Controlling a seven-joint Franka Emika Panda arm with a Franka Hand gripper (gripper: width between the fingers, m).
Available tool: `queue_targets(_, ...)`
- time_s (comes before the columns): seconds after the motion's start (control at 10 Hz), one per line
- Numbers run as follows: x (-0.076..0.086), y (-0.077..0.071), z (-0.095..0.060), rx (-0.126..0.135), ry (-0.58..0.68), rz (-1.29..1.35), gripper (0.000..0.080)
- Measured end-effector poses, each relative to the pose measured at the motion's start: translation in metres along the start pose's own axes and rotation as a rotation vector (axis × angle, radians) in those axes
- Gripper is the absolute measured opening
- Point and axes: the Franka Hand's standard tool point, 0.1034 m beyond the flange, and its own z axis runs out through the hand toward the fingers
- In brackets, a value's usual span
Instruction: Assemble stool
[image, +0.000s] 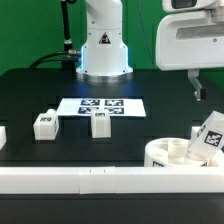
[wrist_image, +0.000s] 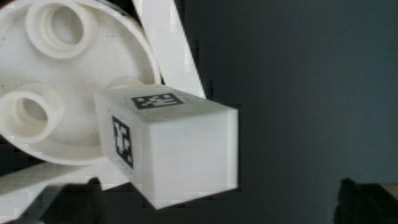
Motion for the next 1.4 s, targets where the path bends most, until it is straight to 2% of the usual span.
queue_targets(0.4, -0.003, 0.003, 0.010, -0.045, -0.005, -0.594, 0.0649)
queue_targets(0.8, -0.002, 0.008, 0.011, -0.056, -0.012, -0.824, 0.0649)
queue_targets(0.9, -0.002, 0.011, 0.012, -0.076, -0.023, -0.964, 0.0649)
queue_targets(1.0, -0.003, 0.012, 0.017, -0.120, -0.053, -1.196, 0.0649)
queue_targets(1.1, -0.005, 0.014, 0.021, -0.139, -0.076, -1.345, 0.0649)
queue_targets(1.4, -0.004, 0.020, 0.023, -0.152, -0.098, -1.511, 0.0649)
